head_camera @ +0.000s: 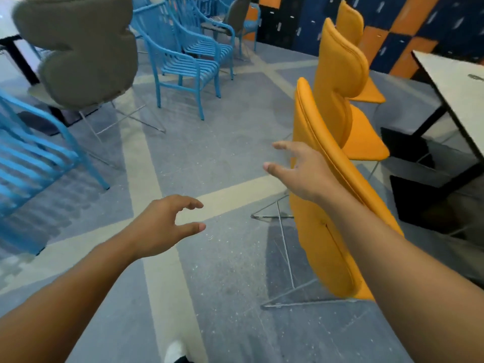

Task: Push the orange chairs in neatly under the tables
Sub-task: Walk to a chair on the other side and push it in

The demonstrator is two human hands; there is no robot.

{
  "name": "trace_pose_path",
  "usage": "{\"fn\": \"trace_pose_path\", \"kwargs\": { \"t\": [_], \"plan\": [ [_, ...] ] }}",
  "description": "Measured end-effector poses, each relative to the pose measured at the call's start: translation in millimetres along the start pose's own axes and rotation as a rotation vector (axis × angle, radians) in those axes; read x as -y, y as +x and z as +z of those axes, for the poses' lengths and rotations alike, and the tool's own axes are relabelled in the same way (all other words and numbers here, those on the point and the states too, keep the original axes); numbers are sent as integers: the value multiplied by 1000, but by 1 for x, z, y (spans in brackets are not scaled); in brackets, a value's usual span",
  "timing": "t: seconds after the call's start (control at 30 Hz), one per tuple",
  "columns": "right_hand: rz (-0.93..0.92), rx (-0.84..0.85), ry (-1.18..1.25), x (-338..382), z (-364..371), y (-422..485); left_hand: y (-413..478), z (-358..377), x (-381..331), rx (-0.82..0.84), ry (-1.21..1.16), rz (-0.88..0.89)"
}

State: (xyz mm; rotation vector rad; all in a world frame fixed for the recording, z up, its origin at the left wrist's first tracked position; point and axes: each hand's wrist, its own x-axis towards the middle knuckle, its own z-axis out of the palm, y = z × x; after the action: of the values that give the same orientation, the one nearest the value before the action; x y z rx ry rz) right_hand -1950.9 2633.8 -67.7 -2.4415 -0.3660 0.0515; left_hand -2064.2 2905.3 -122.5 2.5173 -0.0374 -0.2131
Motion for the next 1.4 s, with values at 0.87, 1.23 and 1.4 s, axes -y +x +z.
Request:
{"fn": "trace_pose_path", "kwargs": {
  "t": [0.87, 1.23, 1.4],
  "plan": [
    [646, 29, -312, -44, -53, 34, 283, -32, -144, 163, 157, 787],
    [708, -11, -305, -49, -54, 35, 352, 11, -193, 338, 550, 1009],
    [796, -73, -245, -45, -53, 39, 372, 19, -180, 250, 460, 1179]
  ]
}}
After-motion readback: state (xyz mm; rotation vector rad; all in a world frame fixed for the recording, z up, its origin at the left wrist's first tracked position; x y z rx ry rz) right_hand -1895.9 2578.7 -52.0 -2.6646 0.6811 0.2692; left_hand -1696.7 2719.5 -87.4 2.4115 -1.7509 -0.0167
